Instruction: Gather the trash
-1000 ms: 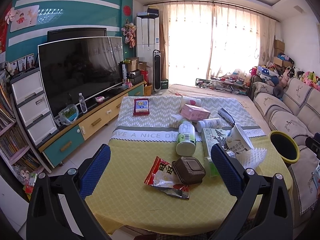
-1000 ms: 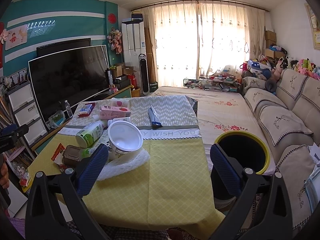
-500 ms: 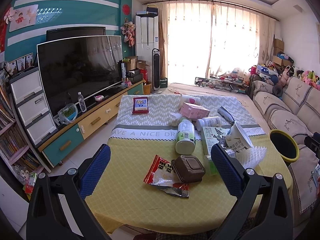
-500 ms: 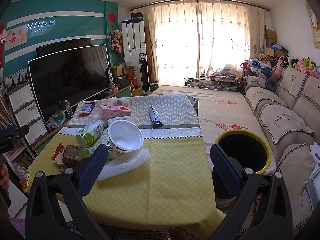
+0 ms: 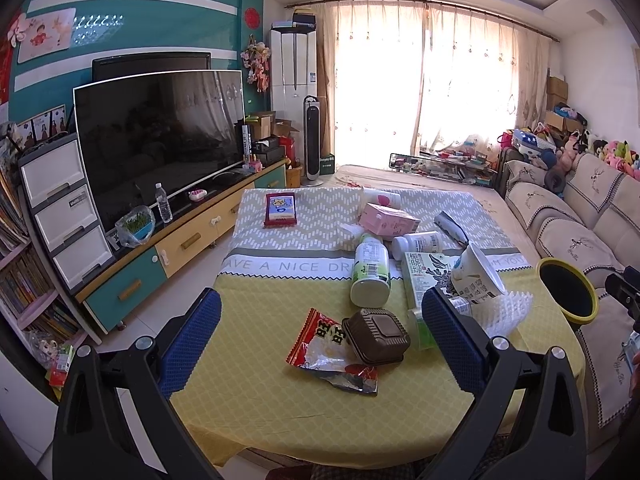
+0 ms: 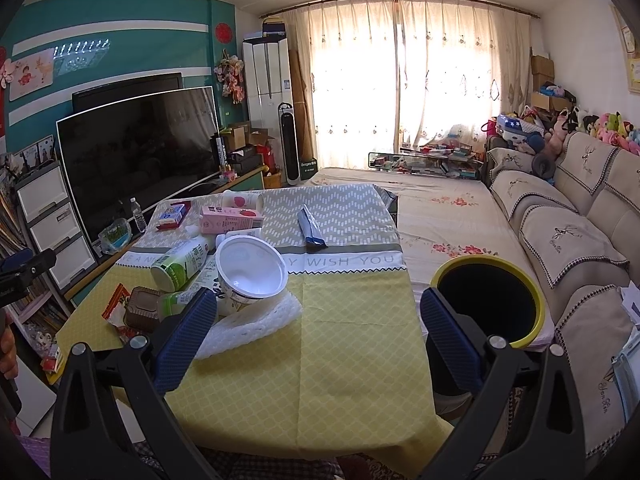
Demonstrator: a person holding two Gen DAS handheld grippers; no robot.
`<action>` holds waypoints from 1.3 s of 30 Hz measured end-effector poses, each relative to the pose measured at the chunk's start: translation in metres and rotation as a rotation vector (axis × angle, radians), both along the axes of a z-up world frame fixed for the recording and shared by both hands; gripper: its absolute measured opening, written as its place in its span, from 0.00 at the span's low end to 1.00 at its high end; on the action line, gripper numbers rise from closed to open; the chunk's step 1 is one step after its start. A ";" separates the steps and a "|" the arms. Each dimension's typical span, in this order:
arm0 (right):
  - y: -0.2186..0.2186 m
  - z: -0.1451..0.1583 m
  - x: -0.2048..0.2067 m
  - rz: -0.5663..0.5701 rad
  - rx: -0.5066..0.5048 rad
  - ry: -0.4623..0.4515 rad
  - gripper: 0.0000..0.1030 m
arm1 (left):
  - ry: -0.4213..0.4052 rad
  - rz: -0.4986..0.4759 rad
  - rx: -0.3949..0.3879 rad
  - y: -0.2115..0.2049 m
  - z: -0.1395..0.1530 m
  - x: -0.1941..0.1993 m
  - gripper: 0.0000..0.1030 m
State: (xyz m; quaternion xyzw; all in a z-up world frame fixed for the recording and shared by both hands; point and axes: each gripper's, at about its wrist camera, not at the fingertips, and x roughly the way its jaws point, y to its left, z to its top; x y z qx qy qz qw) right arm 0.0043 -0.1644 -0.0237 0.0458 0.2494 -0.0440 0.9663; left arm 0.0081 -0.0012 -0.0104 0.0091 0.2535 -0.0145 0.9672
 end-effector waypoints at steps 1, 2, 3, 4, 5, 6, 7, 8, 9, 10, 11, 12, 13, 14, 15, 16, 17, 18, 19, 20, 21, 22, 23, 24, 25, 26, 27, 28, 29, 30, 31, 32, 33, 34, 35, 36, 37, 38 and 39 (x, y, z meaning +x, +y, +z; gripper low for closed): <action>0.001 0.000 0.000 0.000 0.000 0.000 0.94 | 0.000 -0.001 -0.001 0.000 0.000 0.000 0.96; 0.001 0.000 0.000 -0.001 0.000 0.001 0.94 | -0.001 0.000 0.000 0.000 0.000 0.000 0.96; 0.000 0.000 0.000 0.000 0.000 0.001 0.94 | -0.002 0.001 0.000 0.000 0.000 0.000 0.96; 0.000 0.000 0.000 0.000 0.000 0.001 0.94 | -0.002 0.001 -0.001 0.000 0.000 0.000 0.96; 0.000 0.000 0.000 -0.001 0.000 0.002 0.94 | 0.000 0.000 -0.001 0.000 0.000 0.000 0.96; 0.000 0.000 0.000 -0.001 0.000 0.001 0.94 | 0.001 0.001 -0.001 0.000 -0.001 0.000 0.96; 0.000 0.000 0.000 -0.001 0.001 0.001 0.94 | 0.000 0.002 0.001 -0.001 -0.001 0.000 0.96; 0.000 0.000 0.000 0.000 0.001 0.002 0.94 | 0.001 0.001 0.002 -0.001 -0.001 0.000 0.96; 0.000 0.000 0.001 -0.001 0.002 0.003 0.94 | 0.002 0.000 0.002 -0.001 -0.001 0.001 0.96; 0.000 -0.001 0.001 -0.002 0.002 0.005 0.94 | 0.003 0.001 0.002 -0.001 -0.002 0.001 0.96; 0.000 -0.001 0.001 -0.003 0.002 0.007 0.94 | 0.004 0.001 0.002 -0.002 -0.002 0.001 0.96; -0.001 -0.001 0.002 0.001 0.009 0.010 0.94 | 0.006 0.001 0.003 -0.002 -0.003 0.001 0.96; -0.001 -0.001 0.002 -0.003 0.005 0.010 0.94 | 0.007 0.001 0.005 -0.002 -0.004 0.002 0.96; 0.000 -0.002 0.002 -0.003 0.005 0.011 0.94 | 0.009 0.002 0.006 -0.002 -0.004 0.003 0.96; -0.002 -0.001 0.004 -0.004 0.005 0.013 0.94 | 0.012 0.002 0.005 -0.002 -0.005 0.004 0.96; -0.001 -0.002 0.004 -0.005 0.005 0.015 0.94 | 0.016 0.001 0.004 -0.002 -0.006 0.005 0.96; -0.003 -0.002 0.005 -0.005 0.007 0.019 0.94 | 0.020 0.002 0.004 -0.001 -0.006 0.007 0.96; -0.003 -0.002 0.006 -0.005 0.007 0.022 0.94 | 0.024 0.004 0.005 0.000 -0.006 0.009 0.96; -0.004 -0.004 0.008 -0.005 0.007 0.027 0.94 | 0.027 0.007 0.007 0.001 -0.007 0.011 0.96; -0.004 -0.005 0.009 -0.006 0.007 0.032 0.94 | 0.028 0.010 0.010 0.002 -0.008 0.013 0.96; -0.004 -0.006 0.012 -0.005 0.007 0.038 0.94 | 0.029 0.014 0.013 0.003 -0.008 0.016 0.96; -0.005 -0.007 0.014 -0.003 0.007 0.044 0.94 | 0.031 0.017 0.015 0.004 -0.008 0.019 0.96; -0.005 -0.008 0.016 0.000 0.009 0.050 0.94 | 0.033 0.018 0.015 0.005 -0.009 0.022 0.96; -0.006 -0.010 0.020 0.006 0.010 0.058 0.94 | 0.035 0.018 0.014 0.006 -0.009 0.025 0.96; -0.006 -0.011 0.024 0.012 0.010 0.065 0.94 | 0.038 0.019 0.014 0.006 -0.010 0.028 0.96; -0.006 -0.012 0.029 0.018 0.009 0.072 0.94 | 0.040 0.020 0.015 0.007 -0.011 0.031 0.96; -0.006 -0.014 0.035 0.024 0.008 0.081 0.94 | 0.043 0.021 0.017 0.007 -0.011 0.035 0.96; -0.006 -0.015 0.041 0.030 0.008 0.092 0.94 | 0.044 0.022 0.019 0.007 -0.012 0.038 0.96; -0.006 -0.017 0.049 0.038 0.009 0.100 0.94 | 0.044 0.022 0.019 0.007 -0.012 0.041 0.96; -0.005 -0.020 0.057 0.046 0.013 0.107 0.94 | 0.044 0.021 0.016 0.007 -0.012 0.044 0.96; -0.005 -0.022 0.065 0.053 0.017 0.119 0.94 | 0.044 0.020 0.014 0.007 -0.013 0.045 0.96; -0.004 -0.025 0.075 0.060 0.019 0.131 0.94 | 0.046 0.020 0.012 0.008 -0.014 0.048 0.96; -0.004 -0.027 0.084 0.066 0.021 0.142 0.94 | 0.049 0.020 0.010 0.008 -0.015 0.051 0.96; -0.005 -0.030 0.094 0.068 0.021 0.157 0.94 | 0.054 0.020 0.009 0.009 -0.017 0.054 0.96; -0.004 -0.033 0.104 0.076 0.024 0.171 0.94 | 0.058 0.020 0.009 0.009 -0.018 0.056 0.96; -0.003 -0.035 0.113 0.090 0.031 0.181 0.92 | 0.064 0.020 0.010 0.009 -0.019 0.060 0.96; -0.003 -0.037 0.122 0.104 0.043 0.192 0.89 | 0.067 0.021 0.014 0.009 -0.021 0.062 0.96; -0.002 -0.040 0.132 0.116 0.054 0.206 0.81 | 0.070 0.022 0.017 0.009 -0.022 0.065 0.96; -0.001 -0.043 0.140 0.132 0.062 0.218 0.76 | 0.070 0.021 0.018 0.009 -0.022 0.067 0.96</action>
